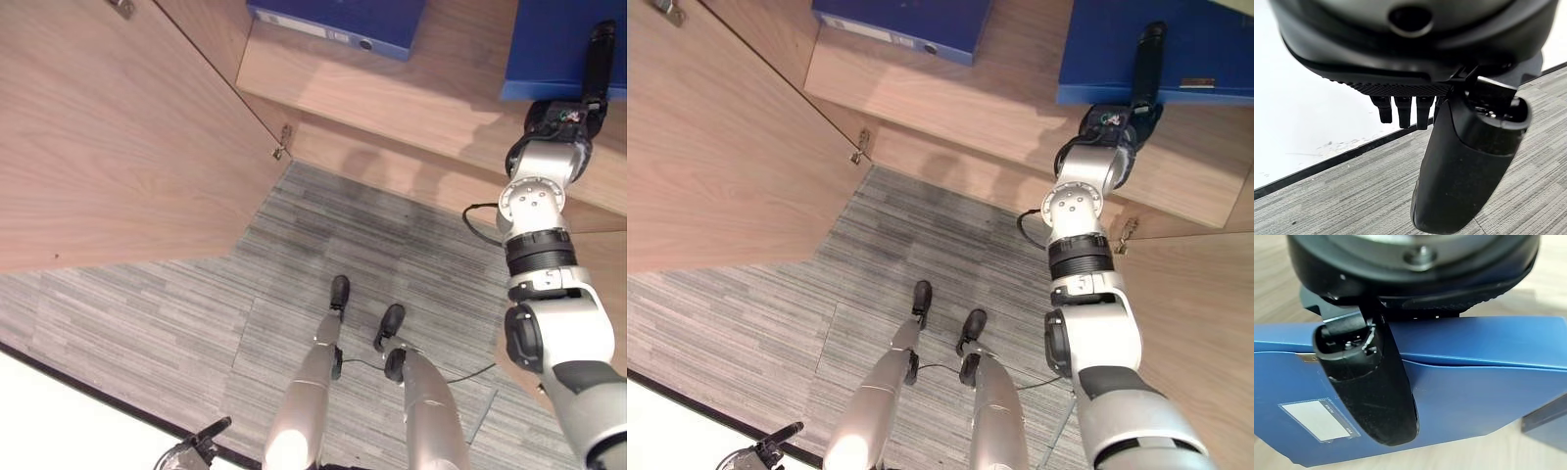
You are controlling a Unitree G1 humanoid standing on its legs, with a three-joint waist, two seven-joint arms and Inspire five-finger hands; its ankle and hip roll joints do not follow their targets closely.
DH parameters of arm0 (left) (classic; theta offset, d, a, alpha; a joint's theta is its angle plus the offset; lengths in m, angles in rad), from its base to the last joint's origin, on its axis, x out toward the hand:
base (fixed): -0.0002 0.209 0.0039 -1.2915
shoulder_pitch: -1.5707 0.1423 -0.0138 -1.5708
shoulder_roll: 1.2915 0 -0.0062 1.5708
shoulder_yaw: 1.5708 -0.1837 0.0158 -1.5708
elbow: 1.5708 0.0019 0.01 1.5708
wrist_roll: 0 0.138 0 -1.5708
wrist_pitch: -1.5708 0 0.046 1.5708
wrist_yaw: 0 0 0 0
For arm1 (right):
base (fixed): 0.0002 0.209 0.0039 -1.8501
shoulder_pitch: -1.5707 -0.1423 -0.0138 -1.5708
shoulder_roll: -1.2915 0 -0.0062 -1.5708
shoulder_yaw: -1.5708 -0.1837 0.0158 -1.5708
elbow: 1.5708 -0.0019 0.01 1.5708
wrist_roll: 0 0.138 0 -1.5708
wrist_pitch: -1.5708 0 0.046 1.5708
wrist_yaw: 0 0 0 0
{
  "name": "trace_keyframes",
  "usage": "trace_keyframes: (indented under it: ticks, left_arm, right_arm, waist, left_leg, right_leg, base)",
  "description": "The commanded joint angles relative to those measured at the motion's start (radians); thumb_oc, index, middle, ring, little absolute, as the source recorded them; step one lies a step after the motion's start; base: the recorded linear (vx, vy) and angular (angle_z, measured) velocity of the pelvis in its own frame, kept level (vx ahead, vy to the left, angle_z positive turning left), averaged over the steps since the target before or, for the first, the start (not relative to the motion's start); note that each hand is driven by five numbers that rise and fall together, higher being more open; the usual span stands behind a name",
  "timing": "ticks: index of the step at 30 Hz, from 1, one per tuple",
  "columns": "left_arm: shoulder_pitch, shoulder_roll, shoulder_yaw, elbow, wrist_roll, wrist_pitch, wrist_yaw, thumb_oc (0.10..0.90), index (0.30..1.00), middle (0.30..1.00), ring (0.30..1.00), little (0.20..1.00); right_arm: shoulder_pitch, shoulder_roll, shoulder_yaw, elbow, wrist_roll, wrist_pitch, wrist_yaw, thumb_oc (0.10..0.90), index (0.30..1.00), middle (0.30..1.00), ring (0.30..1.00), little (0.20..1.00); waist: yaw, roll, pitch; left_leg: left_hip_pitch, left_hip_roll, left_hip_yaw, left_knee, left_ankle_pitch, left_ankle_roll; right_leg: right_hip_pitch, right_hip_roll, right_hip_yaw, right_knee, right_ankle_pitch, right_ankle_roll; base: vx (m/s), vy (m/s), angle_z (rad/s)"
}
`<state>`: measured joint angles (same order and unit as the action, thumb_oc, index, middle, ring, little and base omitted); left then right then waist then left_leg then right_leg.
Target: Put the empty folder in the office cabinet
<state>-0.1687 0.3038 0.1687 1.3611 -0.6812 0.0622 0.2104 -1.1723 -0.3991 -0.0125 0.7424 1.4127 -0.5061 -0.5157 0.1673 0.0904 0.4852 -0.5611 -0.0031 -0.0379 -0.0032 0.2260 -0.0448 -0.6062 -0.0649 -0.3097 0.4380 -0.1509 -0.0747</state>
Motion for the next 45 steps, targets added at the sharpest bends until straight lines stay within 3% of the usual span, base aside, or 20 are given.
trace_keyframes:
  ticks: [1, 7, 8, 12, 15, 20, 25, 29, 37, 45]
  left_arm:
    - [0.104, 0.085, -0.058, 0.048, 0.014, -0.009, 0.048, 0.8, 0.9, 0.9, 0.9, 0.9]
    - [0.087, 0.086, -0.108, 0.025, 0.01, -0.025, 0.055, 0.8, 0.9, 0.9, 0.9, 0.9]
    - [0.083, 0.086, -0.111, 0.027, 0.009, -0.026, 0.056, 0.8, 0.9, 0.9, 0.9, 0.9]
    - [0.075, 0.083, -0.115, 0.034, 0.017, -0.023, 0.052, 0.8, 0.9, 0.9, 0.9, 0.9]
    - [0.081, 0.088, -0.107, 0.041, 0.021, -0.022, 0.042, 0.8, 0.9, 0.9, 0.9, 0.9]
    - [0.105, 0.102, -0.09, 0.029, 0.019, -0.027, 0.008, 0.8, 0.9, 0.9, 0.9, 0.9]
    - [0.112, 0.124, -0.088, 0.018, 0.025, -0.03, -0.037, 0.8, 0.9, 0.9, 0.9, 0.9]
    - [0.107, 0.131, -0.097, 0.015, 0.029, -0.03, -0.068, 0.8, 0.9, 0.9, 0.9, 0.9]
    - [0.075, 0.169, -0.093, 0.033, 0.065, -0.018, -0.128, 0.8, 0.9, 0.9, 0.9, 0.9]
    - [0.069, 0.173, -0.096, 0.031, 0.072, -0.016, -0.15, 0.8, 0.9, 0.9, 0.9, 0.9]
  right_arm:
    - [-0.154, -0.08, 0.058, -0.043, -0.13, -0.032, 0.041, 0.4, 0.3, 0.3, 0.3, 0.3]
    - [-0.198, -0.08, 0.044, 0.002, -0.117, -0.042, 0.021, 0.4, 0.3, 0.3, 0.3, 0.3]
    - [-0.201, -0.083, 0.046, 0.004, -0.118, -0.042, 0.021, 0.8, 0.9, 0.9, 0.9, 0.9]
    - [-0.201, -0.096, 0.052, 0.002, -0.11, -0.039, 0.033, 0.8, 0.9, 0.9, 0.9, 0.9]
    - [-0.189, -0.124, 0.088, 0.029, -0.11, 0.001, 0.063, 0.8, 0.9, 0.9, 0.9, 0.9]
    - [-0.168, -0.198, 0.193, 0.102, -0.147, 0.16, 0.155, 0.8, 0.9, 0.9, 0.9, 0.9]
    - [-0.163, -0.253, 0.356, 0.197, -0.249, 0.364, 0.274, 0.8, 0.9, 0.9, 0.9, 0.9]
    - [-0.165, -0.262, 0.432, 0.213, -0.272, 0.442, 0.37, 0.8, 0.9, 0.9, 0.9, 0.9]
    - [-0.169, -0.312, 0.589, 0.204, -0.375, 0.532, 0.521, 0.8, 0.9, 0.9, 0.9, 0.9]
    - [-0.149, -0.309, 0.614, 0.2, -0.39, 0.558, 0.559, 0.8, 0.9, 0.9, 0.9, 0.9]
  waist:
    - [0.005, -0.013, -0.024]
    - [0.016, 0.021, -0.007]
    - [0.016, 0.023, -0.005]
    - [0.02, 0.027, 0.001]
    - [0.019, 0.023, 0.002]
    - [0.018, 0.015, 0.01]
    - [0.025, 0.004, 0.018]
    - [0.029, -0.005, 0.022]
    - [0.03, -0.022, 0.026]
    - [0.026, -0.027, 0.034]
  left_leg:
    - [0.136, -0.055, 0.016, -0.02, -0.158, 0.017]
    - [0.127, -0.058, -0.001, -0.043, -0.137, 0.009]
    - [0.123, -0.059, -0.004, -0.043, -0.136, 0.008]
    - [0.117, -0.061, -0.014, -0.04, -0.131, 0.007]
    - [0.12, -0.06, -0.017, -0.041, -0.131, 0.005]
    - [0.126, -0.056, -0.019, -0.036, -0.13, 0.001]
    - [0.136, -0.05, -0.02, -0.031, -0.128, -0.004]
    - [0.142, -0.045, -0.017, -0.027, -0.129, -0.008]
    - [0.141, -0.036, -0.006, -0.012, -0.131, -0.015]
    - [0.139, -0.031, 0.005, -0.008, -0.13, -0.015]
  right_leg:
    - [0.106, 0.003, 0.071, -0.23, 0.065, 0.105]
    - [0.075, -0.002, 0.053, -0.193, 0.04, 0.103]
    - [0.068, -0.005, 0.051, -0.182, 0.035, 0.102]
    - [0.055, -0.009, 0.042, -0.153, 0.02, 0.097]
    - [0.055, -0.01, 0.036, -0.145, 0.013, 0.092]
    - [0.066, -0.008, 0.028, -0.149, 0.013, 0.085]
    - [0.087, -0.004, 0.018, -0.169, 0.026, 0.083]
    - [0.11, 0.001, 0.013, -0.195, 0.036, 0.086]
    - [0.119, -0.001, 0.011, -0.199, 0.044, 0.091]
    - [0.126, 0.001, 0.011, -0.217, 0.054, 0.097]
  base:
    - [0.02, -0.039, 0.11]
    - [0.01, -0.026, 0.08]
    - [0.0, -0.019, 0.06]
    - [0.0, -0.026, 0.05]
    - [0.0, -0.033, 0.07]
    - [-0.01, -0.041, 0.08]
    - [-0.03, -0.042, 0.01]
    - [-0.02, -0.035, 0.0]
    - [-0.01, -0.016, -0.03]
    - [0.0, 0.0, 0.0]
